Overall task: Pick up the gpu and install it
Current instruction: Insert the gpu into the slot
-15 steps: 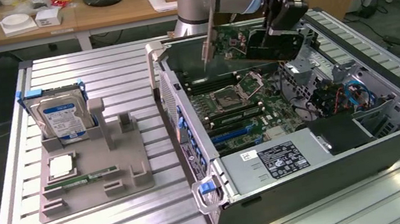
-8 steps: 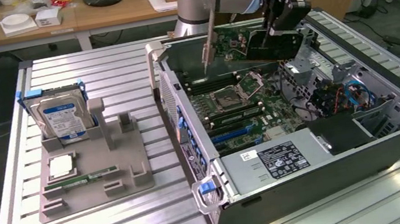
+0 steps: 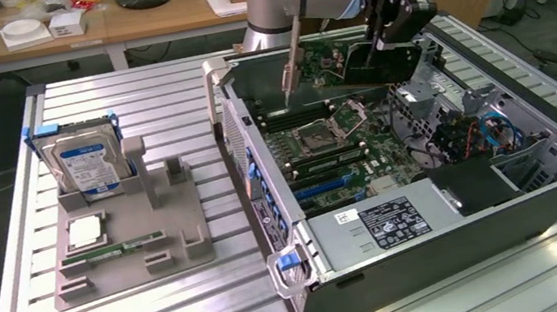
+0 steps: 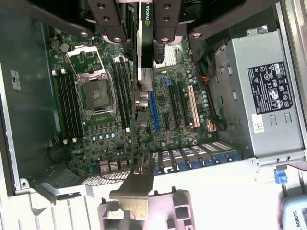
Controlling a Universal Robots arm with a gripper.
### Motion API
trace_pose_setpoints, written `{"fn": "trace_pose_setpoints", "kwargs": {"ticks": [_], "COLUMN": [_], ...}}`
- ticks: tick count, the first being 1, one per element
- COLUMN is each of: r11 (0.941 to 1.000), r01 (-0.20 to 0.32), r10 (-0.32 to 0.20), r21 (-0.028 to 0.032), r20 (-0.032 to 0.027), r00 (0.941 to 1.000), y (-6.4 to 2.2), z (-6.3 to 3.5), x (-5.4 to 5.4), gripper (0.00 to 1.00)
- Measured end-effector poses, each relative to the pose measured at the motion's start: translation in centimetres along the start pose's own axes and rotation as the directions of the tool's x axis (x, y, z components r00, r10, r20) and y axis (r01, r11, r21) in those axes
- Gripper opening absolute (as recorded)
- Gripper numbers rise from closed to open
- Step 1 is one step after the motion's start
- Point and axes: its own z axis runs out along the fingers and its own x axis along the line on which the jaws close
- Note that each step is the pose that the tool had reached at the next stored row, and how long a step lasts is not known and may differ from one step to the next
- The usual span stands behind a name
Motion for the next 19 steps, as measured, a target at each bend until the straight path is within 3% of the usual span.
{"fn": "trace_pose_setpoints", "kwargs": {"ticks": [8,16,18,19], "r11": [0.9987,0.9939,0.9934,0.9933], "r01": [0.05,0.11,0.115,0.116], "r10": [-0.05,-0.11,-0.115,-0.116], "r21": [-0.0011,-0.0025,-0.001,0.003], "r20": [-0.0024,-0.005,-0.0051,-0.005], "r00": [0.9987,0.9939,0.9934,0.9933], "y": [-0.01,-0.02,-0.03,-0.03], "z": [-0.01,0.04,0.11,0.16], "x": [0.03,0.08,0.08,0.08], "gripper": [0.26,0.26,0.26,0.26]}}
